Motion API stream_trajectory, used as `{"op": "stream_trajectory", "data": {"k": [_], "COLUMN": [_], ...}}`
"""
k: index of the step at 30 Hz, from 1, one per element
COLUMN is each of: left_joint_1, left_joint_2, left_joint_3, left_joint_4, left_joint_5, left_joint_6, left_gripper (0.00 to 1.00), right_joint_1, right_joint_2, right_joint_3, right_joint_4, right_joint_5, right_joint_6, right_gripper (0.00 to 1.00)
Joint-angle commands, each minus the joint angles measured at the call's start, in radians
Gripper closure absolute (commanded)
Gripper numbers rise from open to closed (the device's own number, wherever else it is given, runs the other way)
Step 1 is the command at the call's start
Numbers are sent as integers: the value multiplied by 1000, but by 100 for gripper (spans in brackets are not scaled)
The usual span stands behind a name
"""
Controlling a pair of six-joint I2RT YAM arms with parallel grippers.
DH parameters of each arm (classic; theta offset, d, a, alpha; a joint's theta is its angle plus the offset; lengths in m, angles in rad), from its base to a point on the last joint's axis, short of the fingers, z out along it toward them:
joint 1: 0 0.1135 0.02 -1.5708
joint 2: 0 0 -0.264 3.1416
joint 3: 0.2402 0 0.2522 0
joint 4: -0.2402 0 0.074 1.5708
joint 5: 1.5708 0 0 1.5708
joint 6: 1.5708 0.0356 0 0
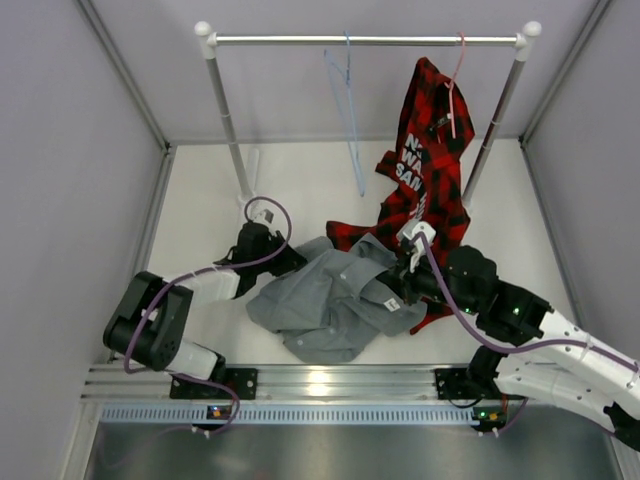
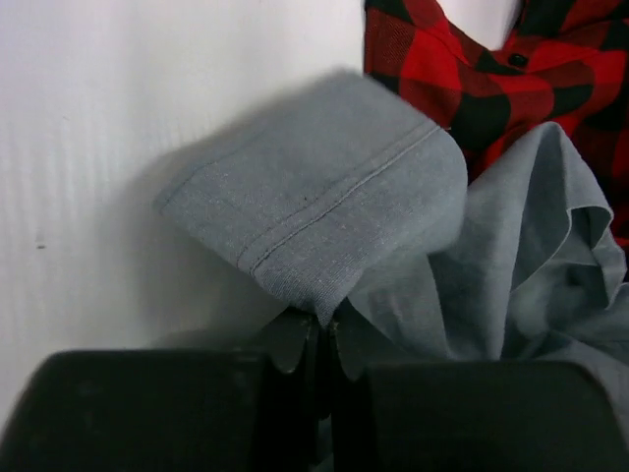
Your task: Place the shirt on the hanger
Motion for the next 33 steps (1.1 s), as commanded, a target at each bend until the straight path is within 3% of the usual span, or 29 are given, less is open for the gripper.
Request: {"op": "stream_trajectory", "data": {"k": [1, 4, 9, 13, 18, 25, 30, 32, 33], "left_joint_1": [23, 37, 37, 39, 40, 40, 40, 100, 150], "left_joint_2": [25, -68, -436, -571, -619, -719, -676, -610, -539], "left_joint_3": [12, 8, 104, 227, 302, 478, 565, 543, 519], "left_joint_4": [150, 50, -240, -392, -489, -802, -873, -889, -896], "left_joint_5": [92, -5, -475, -599, -545, -1014, -1364, -1357, -1211], "left_joint_6": [-50, -33, 60, 143, 186, 214, 228, 173, 134], "left_gripper": [100, 100, 100, 100, 100, 100, 100, 100, 100], "right_joint_1": [-3, -3, -3, -3, -3, -3, -3, -5, -3], "right_joint_2": [5, 10, 27, 50, 59, 176, 347, 392, 430], "right_joint_3": [4, -2, -22, -20, 4, 128, 232, 263, 289], "right_joint_4": [12, 12, 21, 43, 61, 90, 169, 170, 172], "right_joint_5": [-26, -25, -5, 0, -14, -66, -166, -181, -181], "right_joint_6": [8, 12, 29, 37, 32, -24, -84, -100, -101], "right_gripper": [100, 100, 100, 100, 100, 100, 100, 100, 100]}}
